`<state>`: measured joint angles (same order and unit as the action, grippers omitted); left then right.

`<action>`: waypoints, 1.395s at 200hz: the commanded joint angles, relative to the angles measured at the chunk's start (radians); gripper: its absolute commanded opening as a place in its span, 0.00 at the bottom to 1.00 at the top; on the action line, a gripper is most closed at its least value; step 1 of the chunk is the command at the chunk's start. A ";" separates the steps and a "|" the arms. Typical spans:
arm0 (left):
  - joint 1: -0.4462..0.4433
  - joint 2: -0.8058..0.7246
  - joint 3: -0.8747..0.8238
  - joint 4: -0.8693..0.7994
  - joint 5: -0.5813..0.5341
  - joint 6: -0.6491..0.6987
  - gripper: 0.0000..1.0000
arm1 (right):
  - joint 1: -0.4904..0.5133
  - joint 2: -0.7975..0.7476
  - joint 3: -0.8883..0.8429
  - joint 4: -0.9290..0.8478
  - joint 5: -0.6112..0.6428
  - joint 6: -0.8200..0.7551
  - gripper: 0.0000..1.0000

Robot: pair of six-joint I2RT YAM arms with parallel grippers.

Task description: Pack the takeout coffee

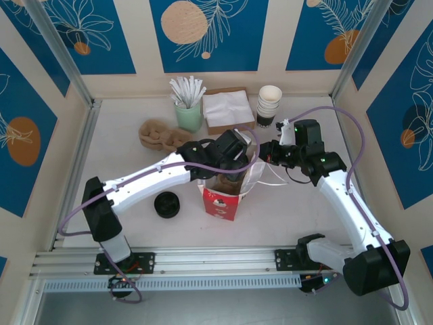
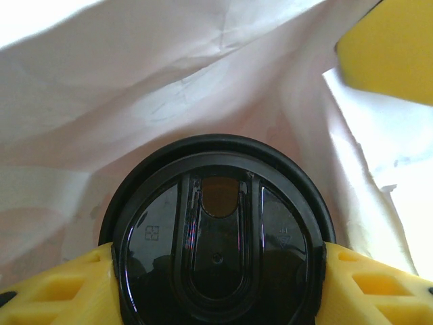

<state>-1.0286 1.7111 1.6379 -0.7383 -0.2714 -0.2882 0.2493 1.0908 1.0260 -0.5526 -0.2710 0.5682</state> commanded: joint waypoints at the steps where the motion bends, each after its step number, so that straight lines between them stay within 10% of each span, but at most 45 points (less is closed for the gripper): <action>1: 0.013 0.018 0.017 -0.016 -0.049 -0.042 0.56 | 0.004 -0.020 0.021 -0.026 0.018 0.012 0.00; 279: -0.002 -0.041 -0.088 0.119 -0.101 -0.011 0.54 | 0.001 -0.106 -0.065 0.046 -0.125 -0.121 0.00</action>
<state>-1.0344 1.6768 1.5574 -0.6426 -0.3595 -0.3046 0.2447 0.9897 0.9661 -0.5255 -0.3740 0.4515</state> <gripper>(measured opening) 0.596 0.066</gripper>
